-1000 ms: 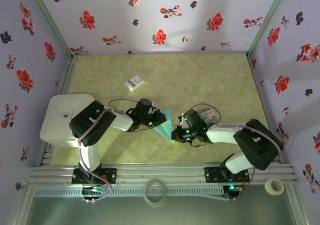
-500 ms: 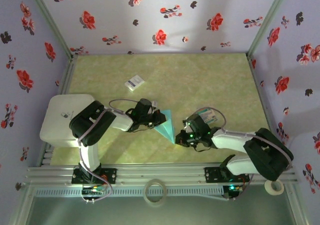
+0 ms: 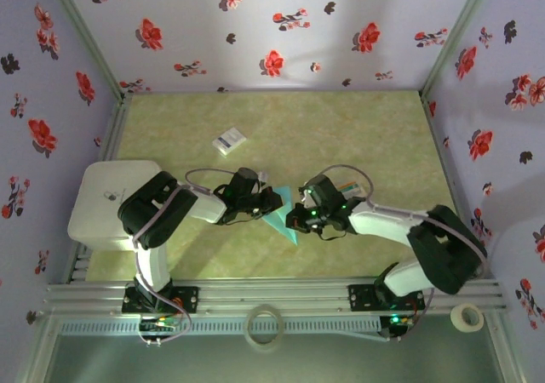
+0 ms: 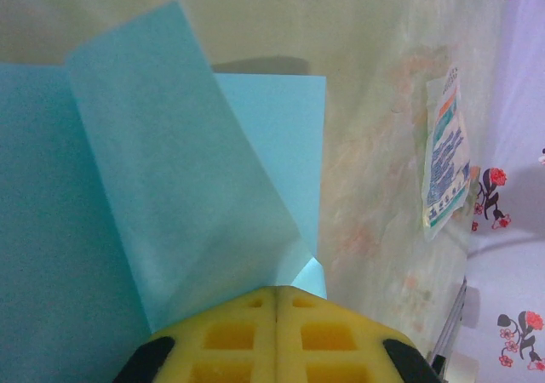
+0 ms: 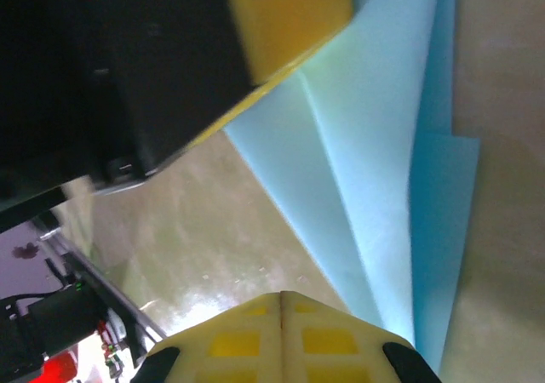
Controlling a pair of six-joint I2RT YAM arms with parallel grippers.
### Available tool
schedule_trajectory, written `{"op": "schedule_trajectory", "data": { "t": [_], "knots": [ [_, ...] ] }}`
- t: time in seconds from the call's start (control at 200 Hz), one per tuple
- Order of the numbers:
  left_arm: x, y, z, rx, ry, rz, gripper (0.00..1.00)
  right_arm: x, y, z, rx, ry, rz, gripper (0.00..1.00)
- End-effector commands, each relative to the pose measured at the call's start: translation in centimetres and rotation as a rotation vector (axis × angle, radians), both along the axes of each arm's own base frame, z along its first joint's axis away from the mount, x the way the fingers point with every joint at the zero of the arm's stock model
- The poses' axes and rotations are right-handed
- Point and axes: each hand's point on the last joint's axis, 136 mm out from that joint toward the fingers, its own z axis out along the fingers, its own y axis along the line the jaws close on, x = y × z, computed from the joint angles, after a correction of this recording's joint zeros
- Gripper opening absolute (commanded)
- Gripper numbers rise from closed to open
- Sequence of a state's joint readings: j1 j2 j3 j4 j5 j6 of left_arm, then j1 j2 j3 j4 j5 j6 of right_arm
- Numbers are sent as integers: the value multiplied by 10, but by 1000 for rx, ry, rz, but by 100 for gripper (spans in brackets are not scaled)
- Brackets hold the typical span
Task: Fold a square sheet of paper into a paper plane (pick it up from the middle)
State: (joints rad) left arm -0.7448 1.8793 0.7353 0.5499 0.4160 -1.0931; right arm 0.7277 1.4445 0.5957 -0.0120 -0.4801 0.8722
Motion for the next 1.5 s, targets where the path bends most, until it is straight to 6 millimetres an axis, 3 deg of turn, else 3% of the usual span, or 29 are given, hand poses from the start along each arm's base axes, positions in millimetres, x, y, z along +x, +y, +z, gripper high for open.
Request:
{"op": "schedule_trajectory", "data": {
  "t": [0.0,0.2,0.475,0.58,0.815,0.925,1.22,1.495],
  "knots": [
    [-13,34,-47,152,105,49,2,-10,2,-16,-13,51,33,3],
    [-12,33,-45,148,99,50,2,-35,-22,-45,-59,115,4,2],
    [-15,36,-48,155,105,55,2,-65,-53,-47,-83,129,-22,2],
    [-15,36,-49,154,106,56,2,-72,-70,-46,-166,117,-9,3],
    [-17,38,-44,134,101,84,1,-34,-56,3,-124,-30,-41,5],
    [-20,37,-41,133,92,93,1,-17,-46,15,-97,-60,-52,5],
    [-19,35,-36,132,72,97,1,13,-6,26,2,-63,-26,6],
    [-17,33,-36,131,65,85,1,26,7,16,26,-38,-49,1]
  ]
}}
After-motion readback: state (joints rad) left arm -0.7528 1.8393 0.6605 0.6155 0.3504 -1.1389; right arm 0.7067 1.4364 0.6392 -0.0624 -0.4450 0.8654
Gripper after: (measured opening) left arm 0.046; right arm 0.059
